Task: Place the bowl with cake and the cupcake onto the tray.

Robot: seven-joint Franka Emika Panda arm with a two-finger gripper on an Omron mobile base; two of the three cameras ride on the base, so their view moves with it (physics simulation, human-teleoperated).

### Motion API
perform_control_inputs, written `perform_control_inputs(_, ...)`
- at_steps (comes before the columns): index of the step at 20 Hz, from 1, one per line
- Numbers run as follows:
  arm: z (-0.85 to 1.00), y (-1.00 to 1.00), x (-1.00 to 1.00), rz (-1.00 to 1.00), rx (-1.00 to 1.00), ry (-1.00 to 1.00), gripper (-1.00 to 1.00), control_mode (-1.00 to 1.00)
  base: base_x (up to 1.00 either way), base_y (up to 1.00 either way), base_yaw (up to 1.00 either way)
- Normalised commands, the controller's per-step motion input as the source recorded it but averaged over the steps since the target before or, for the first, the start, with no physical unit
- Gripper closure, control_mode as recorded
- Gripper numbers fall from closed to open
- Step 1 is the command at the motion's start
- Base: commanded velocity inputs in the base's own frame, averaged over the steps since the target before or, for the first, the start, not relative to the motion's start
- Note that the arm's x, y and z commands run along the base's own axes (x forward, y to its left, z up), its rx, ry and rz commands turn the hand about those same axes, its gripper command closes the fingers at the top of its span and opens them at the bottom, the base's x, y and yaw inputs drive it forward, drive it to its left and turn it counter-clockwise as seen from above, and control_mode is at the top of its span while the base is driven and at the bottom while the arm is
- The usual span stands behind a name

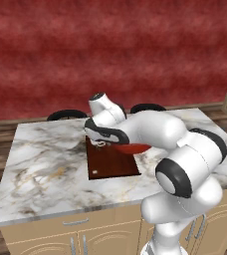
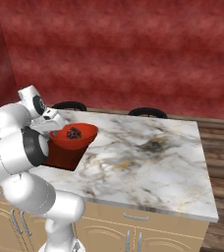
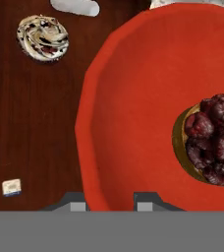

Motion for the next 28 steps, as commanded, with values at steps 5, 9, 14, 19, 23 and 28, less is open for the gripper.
perform_control_inputs(5, -0.48, 0.19, 0.1, -0.02, 0.14, -0.24, 1.0, -1.0, 0.0, 0.0, 0.0)
perform_control_inputs(9, -0.25, 0.37, 0.12, 0.01, 0.03, -0.19, 1.0, -1.0, 0.0, 0.0, 0.0)
perform_control_inputs(14, -0.13, 0.38, 0.06, 0.0, 0.01, -0.01, 1.0, -1.0, 0.0, 0.0, 0.0)
perform_control_inputs(19, -0.2, 0.41, 0.01, 0.0, 0.0, 0.0, 1.0, -1.0, 0.0, 0.0, 0.0)
perform_control_inputs(23, -0.27, 0.37, 0.02, 0.0, 0.01, 0.0, 1.0, -1.0, 0.0, 0.0, 0.0)
perform_control_inputs(28, -0.11, 0.04, 0.06, 0.02, 0.03, 0.0, 1.0, -1.0, 0.0, 0.0, 0.0)
